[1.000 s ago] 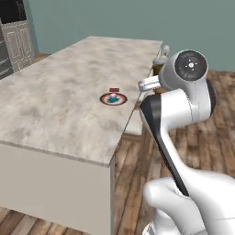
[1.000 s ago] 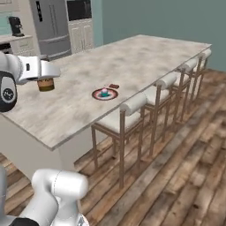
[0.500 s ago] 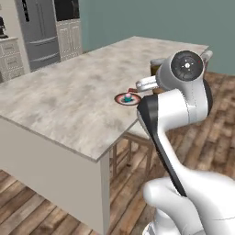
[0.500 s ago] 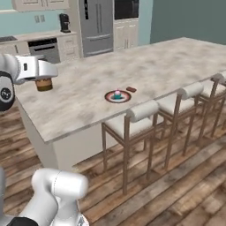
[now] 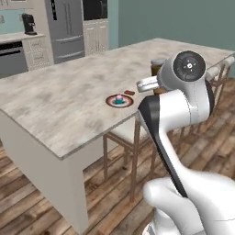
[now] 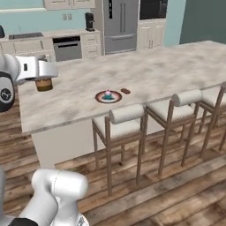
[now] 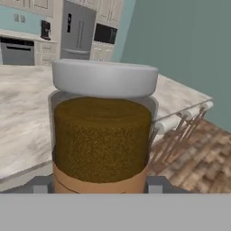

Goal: Take the cinnamon bottle from the cabinet and place it on the dining table, next to the plate with the cupcake. Then take the chocolate from the dining counter and place it on the cupcake plate.

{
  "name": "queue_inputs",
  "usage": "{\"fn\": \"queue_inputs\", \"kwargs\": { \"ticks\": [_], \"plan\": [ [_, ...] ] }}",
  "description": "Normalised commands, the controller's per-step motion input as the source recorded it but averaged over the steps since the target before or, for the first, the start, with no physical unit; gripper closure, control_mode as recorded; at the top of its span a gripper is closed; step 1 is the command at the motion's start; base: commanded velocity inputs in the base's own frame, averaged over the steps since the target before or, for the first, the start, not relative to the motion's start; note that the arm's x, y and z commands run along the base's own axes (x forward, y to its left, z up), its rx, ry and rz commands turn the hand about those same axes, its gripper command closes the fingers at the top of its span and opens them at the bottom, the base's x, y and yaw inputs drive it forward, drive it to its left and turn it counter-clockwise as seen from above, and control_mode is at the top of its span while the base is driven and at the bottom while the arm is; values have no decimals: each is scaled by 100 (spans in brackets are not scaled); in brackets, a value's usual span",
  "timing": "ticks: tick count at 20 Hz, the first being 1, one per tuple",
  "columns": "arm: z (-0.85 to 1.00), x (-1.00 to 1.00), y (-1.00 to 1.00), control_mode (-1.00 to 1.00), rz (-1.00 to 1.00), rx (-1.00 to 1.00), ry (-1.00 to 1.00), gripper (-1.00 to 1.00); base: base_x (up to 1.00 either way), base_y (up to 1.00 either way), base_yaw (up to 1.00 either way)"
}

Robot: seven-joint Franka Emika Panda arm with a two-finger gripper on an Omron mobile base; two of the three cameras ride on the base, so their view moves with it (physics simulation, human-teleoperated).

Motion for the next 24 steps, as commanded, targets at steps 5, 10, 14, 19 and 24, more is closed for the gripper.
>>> {"fn": "queue_inputs", "kwargs": {
  "ticks": [5, 10, 14, 19, 24],
  "plan": [
    [0, 0, 0, 100, 0, 0, 0, 100, 20, -85, 39],
    [0, 0, 0, 100, 0, 0, 0, 100, 18, -75, 38],
    [0, 0, 0, 100, 0, 0, 0, 100, 27, -59, 41],
    [0, 0, 0, 100, 0, 0, 0, 100, 38, -52, 43],
    [0, 0, 0, 100, 0, 0, 0, 100, 41, -57, 36]
  ]
}}
